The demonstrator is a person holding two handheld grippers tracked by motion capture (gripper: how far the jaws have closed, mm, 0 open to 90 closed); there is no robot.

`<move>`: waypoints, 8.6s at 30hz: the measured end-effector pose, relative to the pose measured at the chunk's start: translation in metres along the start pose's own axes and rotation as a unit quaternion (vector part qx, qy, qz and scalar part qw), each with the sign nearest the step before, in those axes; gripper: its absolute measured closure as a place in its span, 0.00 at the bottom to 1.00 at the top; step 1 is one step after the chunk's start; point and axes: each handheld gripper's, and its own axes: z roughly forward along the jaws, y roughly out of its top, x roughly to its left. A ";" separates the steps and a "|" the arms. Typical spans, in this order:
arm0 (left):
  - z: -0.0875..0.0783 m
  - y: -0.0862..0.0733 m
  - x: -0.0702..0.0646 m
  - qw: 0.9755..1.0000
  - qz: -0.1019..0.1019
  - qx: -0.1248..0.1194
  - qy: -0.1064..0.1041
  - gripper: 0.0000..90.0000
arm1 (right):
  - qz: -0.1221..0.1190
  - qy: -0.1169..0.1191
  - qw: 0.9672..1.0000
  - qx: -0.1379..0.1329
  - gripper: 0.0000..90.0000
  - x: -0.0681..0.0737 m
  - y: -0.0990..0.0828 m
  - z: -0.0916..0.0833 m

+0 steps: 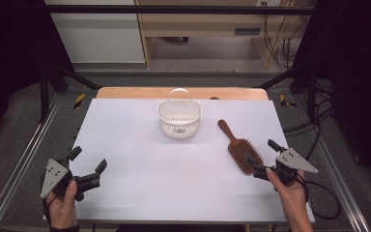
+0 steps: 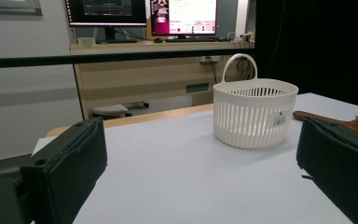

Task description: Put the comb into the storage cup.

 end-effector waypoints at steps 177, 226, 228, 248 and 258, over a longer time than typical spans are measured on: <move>0.007 -0.005 -0.009 0.999 0.016 0.040 -0.003 0.02 | 0.045 -0.089 0.971 0.217 1.00 -0.050 -0.026 0.065; 0.029 -0.011 -0.053 0.986 0.048 0.133 -0.085 0.04 | -0.109 0.114 0.965 0.211 1.00 0.108 0.004 0.146; 0.030 -0.012 -0.055 0.985 0.050 0.139 -0.089 0.04 | -0.112 0.127 0.964 0.207 1.00 0.123 0.006 0.150; 0.035 -0.018 -0.061 0.976 0.053 0.184 -0.101 0.06 | -0.130 0.195 0.955 0.180 1.00 0.195 0.011 0.159; 0.035 -0.018 -0.057 0.976 0.049 0.187 -0.098 0.06 | -0.076 0.174 0.972 0.136 0.96 0.160 0.032 0.130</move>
